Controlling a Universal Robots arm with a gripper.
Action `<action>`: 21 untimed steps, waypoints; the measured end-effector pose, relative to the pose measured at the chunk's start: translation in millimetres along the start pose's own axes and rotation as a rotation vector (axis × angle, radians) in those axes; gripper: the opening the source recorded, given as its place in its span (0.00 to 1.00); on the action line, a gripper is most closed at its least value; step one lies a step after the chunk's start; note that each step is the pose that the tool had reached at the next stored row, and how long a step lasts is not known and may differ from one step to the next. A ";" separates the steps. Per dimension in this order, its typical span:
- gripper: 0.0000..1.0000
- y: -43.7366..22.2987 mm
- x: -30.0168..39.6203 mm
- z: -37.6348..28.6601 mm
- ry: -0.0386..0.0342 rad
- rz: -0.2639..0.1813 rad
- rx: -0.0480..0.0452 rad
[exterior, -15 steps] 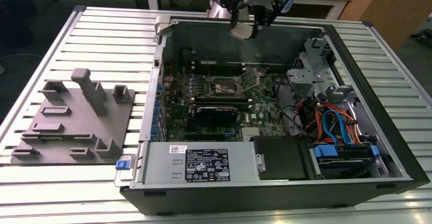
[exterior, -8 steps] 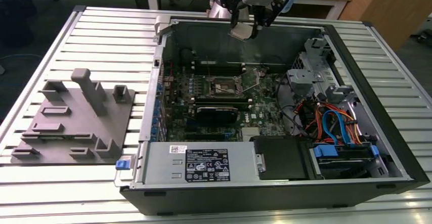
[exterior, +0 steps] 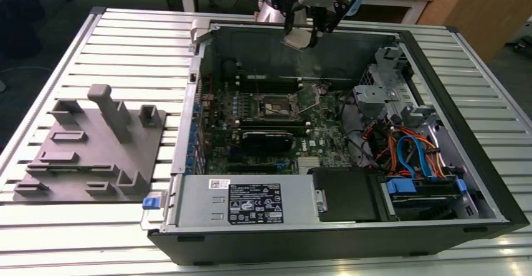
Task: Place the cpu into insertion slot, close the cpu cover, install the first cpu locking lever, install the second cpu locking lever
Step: 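Place the cpu into insertion slot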
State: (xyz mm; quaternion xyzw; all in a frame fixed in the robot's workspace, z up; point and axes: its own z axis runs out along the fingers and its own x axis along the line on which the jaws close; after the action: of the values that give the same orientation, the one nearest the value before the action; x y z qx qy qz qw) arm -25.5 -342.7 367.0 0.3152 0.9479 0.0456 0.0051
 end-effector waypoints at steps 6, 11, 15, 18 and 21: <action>0.54 0.0 0.0 0.0 -0.0012 0.013 -0.0002; 0.54 0.0 0.0 0.0 -0.0034 0.038 -0.0007; 0.54 0.0 0.0 0.1 -0.0055 0.062 -0.0012; 0.54 0.0 0.0 0.1 -0.0071 0.079 -0.0015; 0.54 0.0 0.0 0.1 -0.0081 0.090 -0.0017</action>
State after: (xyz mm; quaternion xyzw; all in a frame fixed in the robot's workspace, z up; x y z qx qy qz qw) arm -25.5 -342.7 366.9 0.3577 0.9327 0.0453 0.0071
